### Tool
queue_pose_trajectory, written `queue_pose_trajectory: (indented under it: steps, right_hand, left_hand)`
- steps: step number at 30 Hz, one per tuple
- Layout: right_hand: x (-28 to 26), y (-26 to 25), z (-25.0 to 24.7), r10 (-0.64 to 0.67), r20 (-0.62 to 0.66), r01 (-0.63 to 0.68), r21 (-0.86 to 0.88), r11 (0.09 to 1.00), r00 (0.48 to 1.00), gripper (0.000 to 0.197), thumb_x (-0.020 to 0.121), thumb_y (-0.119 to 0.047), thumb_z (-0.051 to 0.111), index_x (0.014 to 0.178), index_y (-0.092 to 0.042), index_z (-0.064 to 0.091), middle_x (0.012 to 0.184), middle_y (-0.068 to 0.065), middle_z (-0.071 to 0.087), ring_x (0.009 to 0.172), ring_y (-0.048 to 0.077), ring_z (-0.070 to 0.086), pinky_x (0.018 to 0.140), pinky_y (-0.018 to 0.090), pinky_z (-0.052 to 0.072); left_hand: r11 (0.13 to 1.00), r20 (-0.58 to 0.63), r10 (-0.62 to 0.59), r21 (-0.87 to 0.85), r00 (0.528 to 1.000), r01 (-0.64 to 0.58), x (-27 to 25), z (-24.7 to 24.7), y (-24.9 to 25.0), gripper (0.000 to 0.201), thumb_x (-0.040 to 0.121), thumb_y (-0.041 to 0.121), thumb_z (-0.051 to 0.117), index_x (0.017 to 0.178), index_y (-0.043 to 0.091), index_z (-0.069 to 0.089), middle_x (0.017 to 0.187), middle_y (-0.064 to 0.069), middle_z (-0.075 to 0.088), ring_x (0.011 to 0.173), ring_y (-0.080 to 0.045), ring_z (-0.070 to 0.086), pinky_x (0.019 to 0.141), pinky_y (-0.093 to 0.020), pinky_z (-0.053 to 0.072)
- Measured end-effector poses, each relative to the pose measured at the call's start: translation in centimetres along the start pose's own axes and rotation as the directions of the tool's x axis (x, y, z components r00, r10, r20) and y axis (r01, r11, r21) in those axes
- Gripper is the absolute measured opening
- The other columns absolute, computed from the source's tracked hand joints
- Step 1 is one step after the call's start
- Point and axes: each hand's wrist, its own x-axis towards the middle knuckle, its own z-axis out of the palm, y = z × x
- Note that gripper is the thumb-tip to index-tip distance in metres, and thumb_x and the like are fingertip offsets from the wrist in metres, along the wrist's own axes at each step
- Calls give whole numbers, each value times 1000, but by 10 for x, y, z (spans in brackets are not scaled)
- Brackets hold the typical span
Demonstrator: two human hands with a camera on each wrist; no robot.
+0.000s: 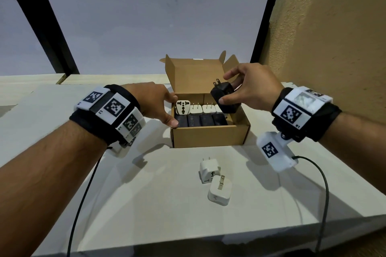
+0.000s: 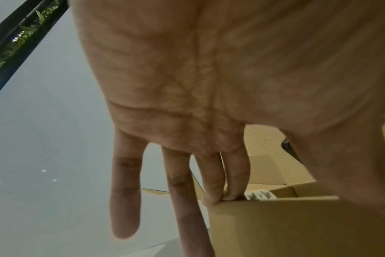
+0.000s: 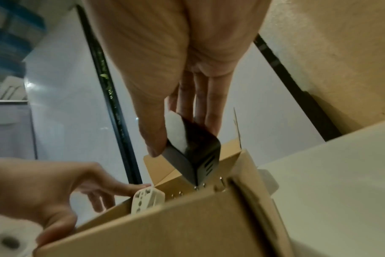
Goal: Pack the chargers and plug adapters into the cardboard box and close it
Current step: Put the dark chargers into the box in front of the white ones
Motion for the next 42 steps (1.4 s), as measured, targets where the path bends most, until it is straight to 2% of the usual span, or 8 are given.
queue_pose_trajectory:
  steps: [6,11,16,21,26,33,36,42]
  right_hand:
    - [-9,-4,7,-71,-61,69,-39,997,996,67,58,-33,90,110,-28,50,71,-13,56,63,-3,53,51,12,34]
    - [-5,-1,10,-114,-43,109,-99,989,993,59,64,-38,86,114,-32,55,77,-4,60,67,3,55,53,14,37]
    - [10,0,10,-47,-19,42,-217,975,999,39,73,-39,79,107,-23,71,98,4,64,94,18,57,78,28,52]
    - [13,-6,24,1,33,13,-427,904,999,29,82,-34,70,102,-14,74,97,10,67,85,23,60,71,27,47]
    - [13,-13,35,27,52,6,-541,841,998,23,81,-29,71,86,-8,62,82,10,51,74,28,51,65,32,44]
    - [18,-1,38,108,26,-80,-509,857,994,41,69,-45,79,93,-12,72,88,8,68,82,27,64,78,39,57]
    - [18,7,40,121,29,-88,-515,853,992,47,66,-54,76,95,-18,72,90,5,70,86,25,64,83,40,55]
    - [10,15,39,63,52,-21,-580,814,997,40,76,-57,63,95,-23,74,106,5,63,109,28,50,93,40,38]
  left_hand:
    - [1000,-1,-3,-11,1000,3,1,1,1,93,65,67,64,144,30,33,145,2,44,127,-25,45,107,-40,31]
    - [1000,0,-1,-10,1000,1,1,1,0,93,65,68,64,144,31,33,148,5,41,129,-25,44,108,-41,30]
    - [1000,-8,7,-20,1000,-7,1,1,-1,91,68,65,64,145,30,32,150,8,36,131,-24,42,109,-41,28]
    - [1000,-12,10,-29,1000,-10,0,2,-1,92,67,66,64,145,29,32,150,8,36,132,-24,41,109,-40,27]
    - [999,-28,7,-46,1000,-9,-3,2,-3,92,66,67,64,145,31,32,150,12,35,131,-22,41,106,-36,29]
    - [998,-40,3,-65,999,-6,-3,4,-4,91,67,65,65,145,30,32,149,7,39,131,-23,41,106,-37,28]
    - [998,-34,5,-64,999,-7,-3,3,-3,91,68,64,65,145,29,32,149,7,38,132,-23,40,107,-37,27]
    - [998,-32,3,-55,999,-5,-3,4,-3,90,68,65,63,145,30,32,149,7,38,131,-24,42,106,-38,29]
